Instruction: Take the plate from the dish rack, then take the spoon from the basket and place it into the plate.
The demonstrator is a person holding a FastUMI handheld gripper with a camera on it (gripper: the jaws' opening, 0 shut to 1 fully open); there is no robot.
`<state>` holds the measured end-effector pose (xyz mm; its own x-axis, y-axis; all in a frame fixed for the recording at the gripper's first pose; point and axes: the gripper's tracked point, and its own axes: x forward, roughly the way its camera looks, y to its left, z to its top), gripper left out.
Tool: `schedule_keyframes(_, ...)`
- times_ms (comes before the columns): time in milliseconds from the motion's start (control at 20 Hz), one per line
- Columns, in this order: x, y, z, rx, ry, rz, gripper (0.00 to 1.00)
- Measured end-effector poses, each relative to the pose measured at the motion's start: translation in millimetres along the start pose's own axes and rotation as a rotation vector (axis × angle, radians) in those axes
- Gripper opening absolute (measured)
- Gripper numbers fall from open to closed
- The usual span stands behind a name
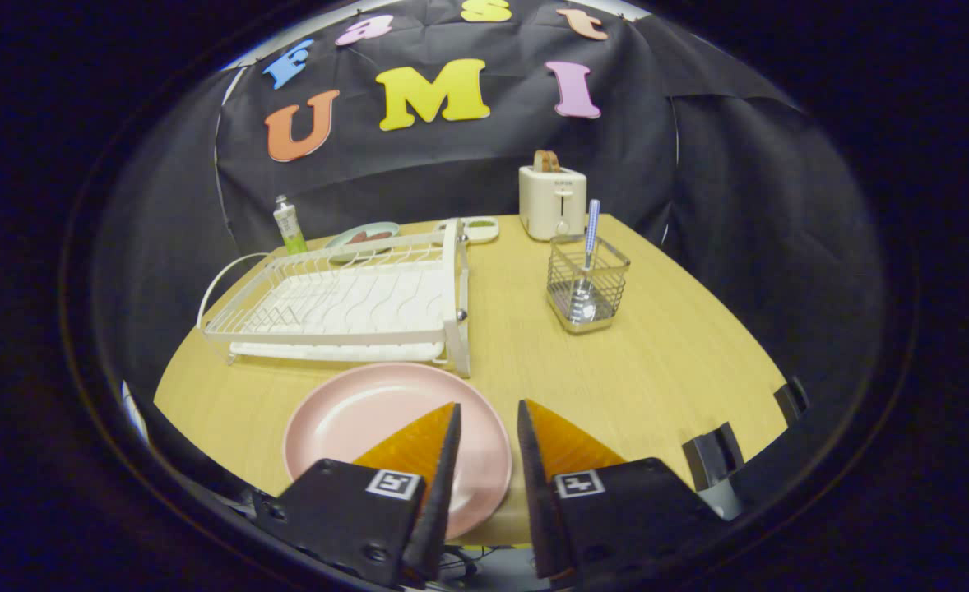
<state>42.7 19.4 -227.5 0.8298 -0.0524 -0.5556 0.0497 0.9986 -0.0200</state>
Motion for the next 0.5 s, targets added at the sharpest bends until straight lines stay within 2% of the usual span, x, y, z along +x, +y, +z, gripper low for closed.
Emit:
schedule_keyframes(150, 3, -12, 11, -0.028, -0.066, -0.03, 0.89)
schedule_keyframes(250, 6, -22, 22, -0.043, -0.107, -0.054, 0.96)
schedule_keyframes(500, 17, -44, 53, -0.023, -0.198, -0.042, 0.99)
